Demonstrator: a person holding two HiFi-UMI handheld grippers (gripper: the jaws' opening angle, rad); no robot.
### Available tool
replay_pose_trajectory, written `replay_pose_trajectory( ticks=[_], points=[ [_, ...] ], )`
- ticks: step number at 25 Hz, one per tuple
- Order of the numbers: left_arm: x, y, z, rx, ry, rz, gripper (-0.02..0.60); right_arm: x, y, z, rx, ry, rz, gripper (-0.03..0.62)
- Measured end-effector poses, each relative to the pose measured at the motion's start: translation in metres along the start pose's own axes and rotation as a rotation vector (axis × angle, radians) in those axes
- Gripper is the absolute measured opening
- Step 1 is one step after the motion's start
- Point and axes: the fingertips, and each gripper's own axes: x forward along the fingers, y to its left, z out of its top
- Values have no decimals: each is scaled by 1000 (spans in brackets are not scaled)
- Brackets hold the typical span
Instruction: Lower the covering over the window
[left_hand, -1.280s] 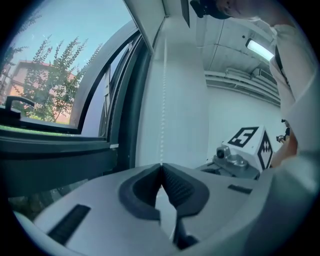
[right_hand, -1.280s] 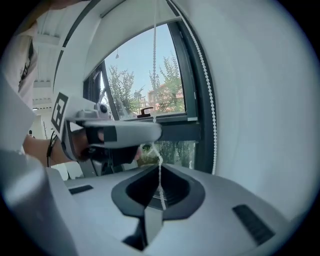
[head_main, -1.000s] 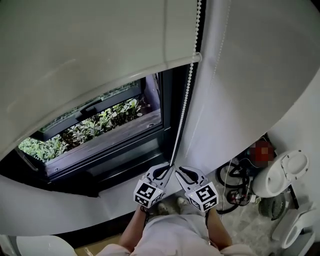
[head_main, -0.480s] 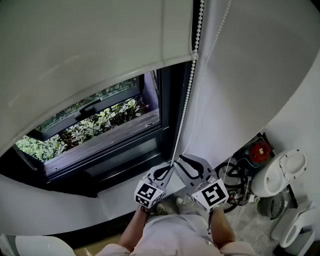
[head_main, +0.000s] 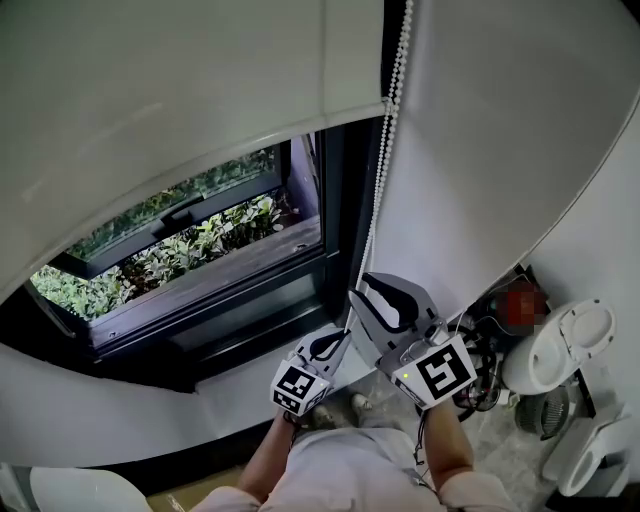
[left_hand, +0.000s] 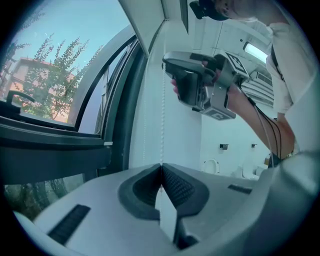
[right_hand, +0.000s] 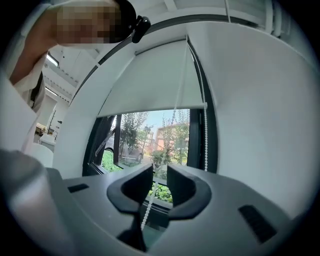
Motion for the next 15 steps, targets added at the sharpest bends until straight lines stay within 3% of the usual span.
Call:
replay_pose_trajectory(
  ticks=[3, 8, 15],
  points=[
    [0, 0, 0, 1, -1, 1, 14, 6, -2, 8, -11, -8, 0, 73],
    [0, 1, 1, 3, -6, 9, 14, 9, -4, 9, 28, -17, 0, -2],
    [1, -3, 0, -7, -7, 5, 14, 5, -6, 7, 89, -73, -5, -5]
  ],
)
